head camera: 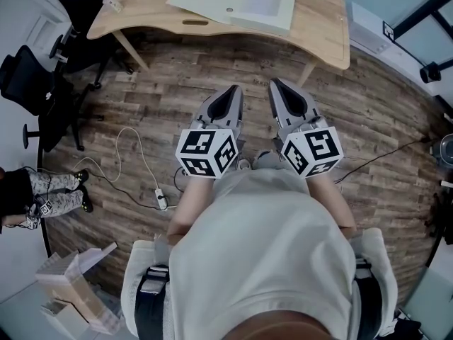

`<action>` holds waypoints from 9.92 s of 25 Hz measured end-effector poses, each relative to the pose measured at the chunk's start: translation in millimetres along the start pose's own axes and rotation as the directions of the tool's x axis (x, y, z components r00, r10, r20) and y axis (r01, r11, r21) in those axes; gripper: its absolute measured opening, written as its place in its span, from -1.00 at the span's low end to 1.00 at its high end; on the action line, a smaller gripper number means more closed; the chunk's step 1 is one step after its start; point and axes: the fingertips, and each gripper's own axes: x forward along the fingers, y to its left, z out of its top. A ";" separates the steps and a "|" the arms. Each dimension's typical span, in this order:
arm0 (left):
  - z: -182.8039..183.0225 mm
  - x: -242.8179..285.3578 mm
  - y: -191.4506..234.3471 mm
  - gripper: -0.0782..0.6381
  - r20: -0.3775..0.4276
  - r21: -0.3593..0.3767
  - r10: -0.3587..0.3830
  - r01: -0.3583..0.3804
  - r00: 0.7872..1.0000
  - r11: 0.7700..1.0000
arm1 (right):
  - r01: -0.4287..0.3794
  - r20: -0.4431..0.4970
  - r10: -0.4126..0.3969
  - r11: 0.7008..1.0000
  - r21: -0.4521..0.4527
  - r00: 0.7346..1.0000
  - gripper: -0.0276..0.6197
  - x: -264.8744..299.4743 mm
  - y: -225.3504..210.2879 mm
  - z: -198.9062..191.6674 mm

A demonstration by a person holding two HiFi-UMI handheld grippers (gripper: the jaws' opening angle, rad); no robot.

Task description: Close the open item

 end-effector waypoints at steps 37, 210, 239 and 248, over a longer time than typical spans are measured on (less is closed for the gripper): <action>47.5 149.0 86.6 -0.72 -0.030 -0.077 0.048 -0.050 0.998 0.996 | -0.097 -0.010 0.097 0.995 -0.013 0.995 -0.85 153.7 -93.5 25.4; 172.4 470.1 288.2 -0.62 -0.561 0.013 -0.234 0.291 0.794 0.957 | 0.041 -0.081 -0.040 0.999 0.019 0.996 -0.85 329.8 -308.9 13.9; 123.8 490.7 144.7 -0.45 -0.581 0.029 -0.374 0.478 0.723 0.878 | 0.155 -0.047 -0.153 0.988 0.028 0.987 -0.85 249.6 -325.2 15.2; 104.4 496.3 124.3 -0.41 -0.582 -0.012 -0.427 0.518 0.692 0.855 | 0.187 -0.048 -0.186 0.982 0.030 0.981 -0.85 240.5 -328.1 13.8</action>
